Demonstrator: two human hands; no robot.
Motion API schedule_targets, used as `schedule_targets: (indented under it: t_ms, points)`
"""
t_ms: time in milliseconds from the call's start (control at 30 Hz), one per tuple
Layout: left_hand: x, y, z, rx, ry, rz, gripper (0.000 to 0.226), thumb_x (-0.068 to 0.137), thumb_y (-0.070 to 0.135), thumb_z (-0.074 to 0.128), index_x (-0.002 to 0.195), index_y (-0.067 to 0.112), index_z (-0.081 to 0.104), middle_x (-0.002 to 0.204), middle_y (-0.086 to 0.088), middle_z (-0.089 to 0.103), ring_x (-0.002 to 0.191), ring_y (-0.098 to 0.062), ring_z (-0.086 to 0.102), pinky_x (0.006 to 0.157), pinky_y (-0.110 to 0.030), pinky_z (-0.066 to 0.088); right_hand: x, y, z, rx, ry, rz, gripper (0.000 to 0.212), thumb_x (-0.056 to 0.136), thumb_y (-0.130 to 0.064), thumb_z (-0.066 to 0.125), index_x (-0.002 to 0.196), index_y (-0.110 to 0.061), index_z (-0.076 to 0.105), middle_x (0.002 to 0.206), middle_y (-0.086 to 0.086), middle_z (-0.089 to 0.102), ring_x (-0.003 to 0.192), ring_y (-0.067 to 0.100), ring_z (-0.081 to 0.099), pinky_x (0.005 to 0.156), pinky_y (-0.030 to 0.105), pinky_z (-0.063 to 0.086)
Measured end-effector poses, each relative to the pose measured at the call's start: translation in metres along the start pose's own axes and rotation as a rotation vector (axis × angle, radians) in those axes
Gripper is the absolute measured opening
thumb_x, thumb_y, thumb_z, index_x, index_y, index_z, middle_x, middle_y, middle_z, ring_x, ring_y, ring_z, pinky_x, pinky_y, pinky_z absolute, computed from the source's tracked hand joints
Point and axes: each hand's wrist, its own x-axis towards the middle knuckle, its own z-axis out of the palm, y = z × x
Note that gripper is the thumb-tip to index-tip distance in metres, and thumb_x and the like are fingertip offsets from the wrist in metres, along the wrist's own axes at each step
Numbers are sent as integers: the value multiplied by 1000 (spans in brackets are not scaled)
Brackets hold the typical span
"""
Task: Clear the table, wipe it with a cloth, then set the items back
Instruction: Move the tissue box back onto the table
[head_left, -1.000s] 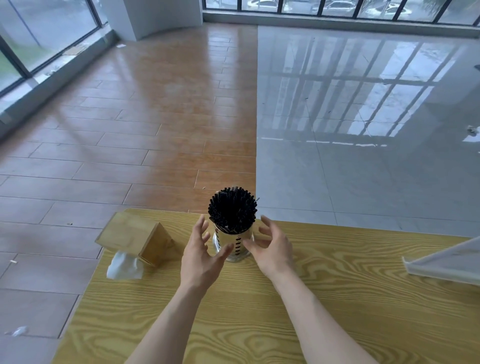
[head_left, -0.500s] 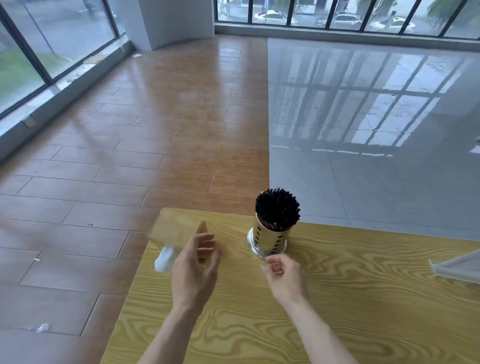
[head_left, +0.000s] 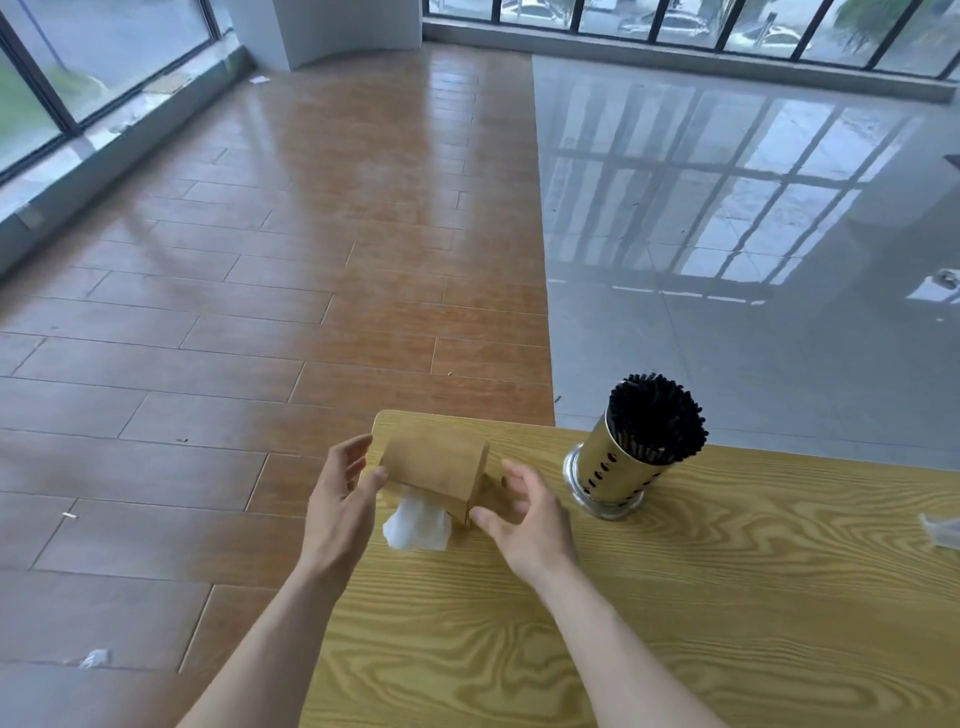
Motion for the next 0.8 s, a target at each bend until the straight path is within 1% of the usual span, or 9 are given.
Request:
schedule_targets:
  t_ms: [133,233,300,367,433,500,633,700,800]
  points:
    - [12,-16,-2,-37,-133,-102,49,99,12,48,146,28,49,147,7,53,137,-12,47,109,-32,36,10,-1,15,38,-11,17,78,78,-19,86,144,-32,48,118,-15,55,110,2,55,94,18,43]
    - [14,-18,2,-56,-191,-145,46,101,13,45,143,31,50,134,4,59,127,-13,51,93,-23,37,12,-2,19,65,-17,17,81,78,-14,85,147,-27,46,123,-15,57,109,-3,52,90,10,39]
    - [15,-19,4,-58,-206,-145,44,103,16,44,142,34,49,126,4,61,119,-13,54,87,-24,37,14,-1,20,70,-11,22,81,79,-12,85,148,-26,45,119,-18,55,102,-12,50,80,3,37]
    - [14,-19,6,-67,-205,-132,41,103,16,44,139,37,50,122,11,62,113,-3,55,84,-19,38,15,-1,21,75,-3,21,81,80,-11,84,149,-25,45,114,-21,53,94,-18,48,71,-3,37]
    - [13,-21,6,-72,-205,-125,40,103,16,46,137,36,52,123,14,63,113,6,54,83,-14,38,15,-2,20,69,0,21,81,80,-9,83,149,-24,44,121,-16,59,95,-17,50,73,-4,38]
    - [13,-22,5,-75,-204,-120,41,102,16,49,138,35,53,128,8,65,117,4,55,84,-14,39,15,-5,19,81,-4,17,81,81,-7,82,150,-24,44,132,-6,61,106,-9,52,88,3,38]
    - [15,-18,5,-59,-151,-115,40,101,25,55,140,34,56,127,4,66,119,-9,59,85,-18,42,18,-11,15,108,-16,24,78,83,-11,81,150,-23,45,128,-12,61,117,1,57,103,22,45]
    - [17,-14,5,-47,-102,-101,36,100,32,57,136,33,59,122,6,67,114,-7,61,82,-19,44,22,-13,13,121,8,27,71,83,-18,81,146,-25,49,125,-7,70,111,5,67,102,34,54]
    - [22,-9,8,-47,-46,-94,26,100,30,57,124,35,63,114,8,68,104,-2,62,75,-18,45,28,-17,11,101,38,37,54,85,-30,79,134,-27,58,107,-11,77,96,5,72,91,41,60]
